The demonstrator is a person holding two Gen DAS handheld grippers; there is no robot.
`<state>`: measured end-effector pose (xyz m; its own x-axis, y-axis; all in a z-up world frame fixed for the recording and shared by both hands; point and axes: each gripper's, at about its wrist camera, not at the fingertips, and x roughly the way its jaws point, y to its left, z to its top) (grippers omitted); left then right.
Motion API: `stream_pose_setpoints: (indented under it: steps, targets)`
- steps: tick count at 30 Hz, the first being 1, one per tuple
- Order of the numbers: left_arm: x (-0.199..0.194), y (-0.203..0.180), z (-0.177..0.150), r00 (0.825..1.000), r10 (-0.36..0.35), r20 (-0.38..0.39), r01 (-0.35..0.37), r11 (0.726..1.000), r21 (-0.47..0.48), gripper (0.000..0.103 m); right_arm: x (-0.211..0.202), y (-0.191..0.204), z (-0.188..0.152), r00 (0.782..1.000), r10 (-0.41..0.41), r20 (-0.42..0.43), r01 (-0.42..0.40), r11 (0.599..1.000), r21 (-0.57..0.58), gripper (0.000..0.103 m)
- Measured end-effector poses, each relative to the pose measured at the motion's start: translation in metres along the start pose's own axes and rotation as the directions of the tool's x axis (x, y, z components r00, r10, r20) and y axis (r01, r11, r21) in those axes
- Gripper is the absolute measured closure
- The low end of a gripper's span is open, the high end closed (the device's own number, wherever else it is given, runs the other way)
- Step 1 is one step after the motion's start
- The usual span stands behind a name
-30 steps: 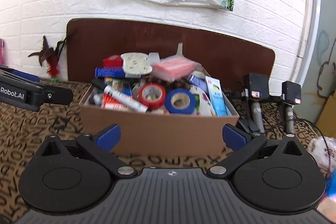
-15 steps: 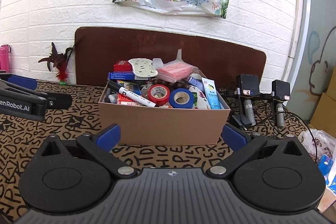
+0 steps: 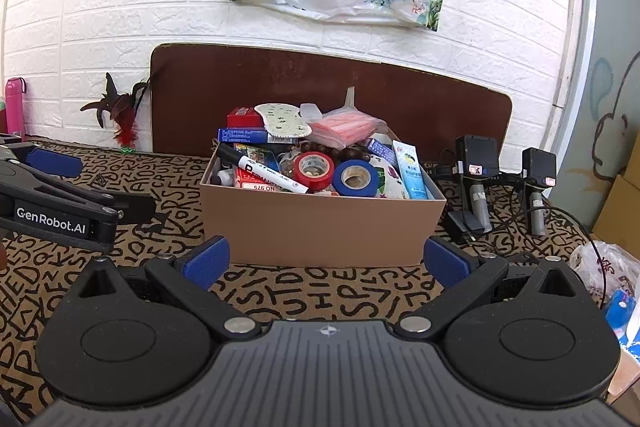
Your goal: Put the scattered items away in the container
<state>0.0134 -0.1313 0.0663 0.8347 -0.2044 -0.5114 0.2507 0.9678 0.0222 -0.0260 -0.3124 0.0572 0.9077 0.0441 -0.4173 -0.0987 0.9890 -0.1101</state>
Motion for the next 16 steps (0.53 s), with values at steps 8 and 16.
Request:
stream_pose_setpoints:
  steps: [8, 16]
  targets:
    - [0.0036, -0.0021, -0.0013, 1.000, -0.001, -0.012, 0.001, 1.000, -0.006, 0.000, 0.0030, 0.0007, -0.0027, 1.000, 0.005, -0.011, -0.005, 1.000, 0.003, 0.001]
    - [0.0055, -0.0040, -0.0016, 1.000, -0.007, -0.025, 0.007, 1.000, 0.005, 0.000, 0.0032, 0.0016, -0.0027, 1.000, 0.003, -0.015, -0.003, 1.000, 0.006, 0.001]
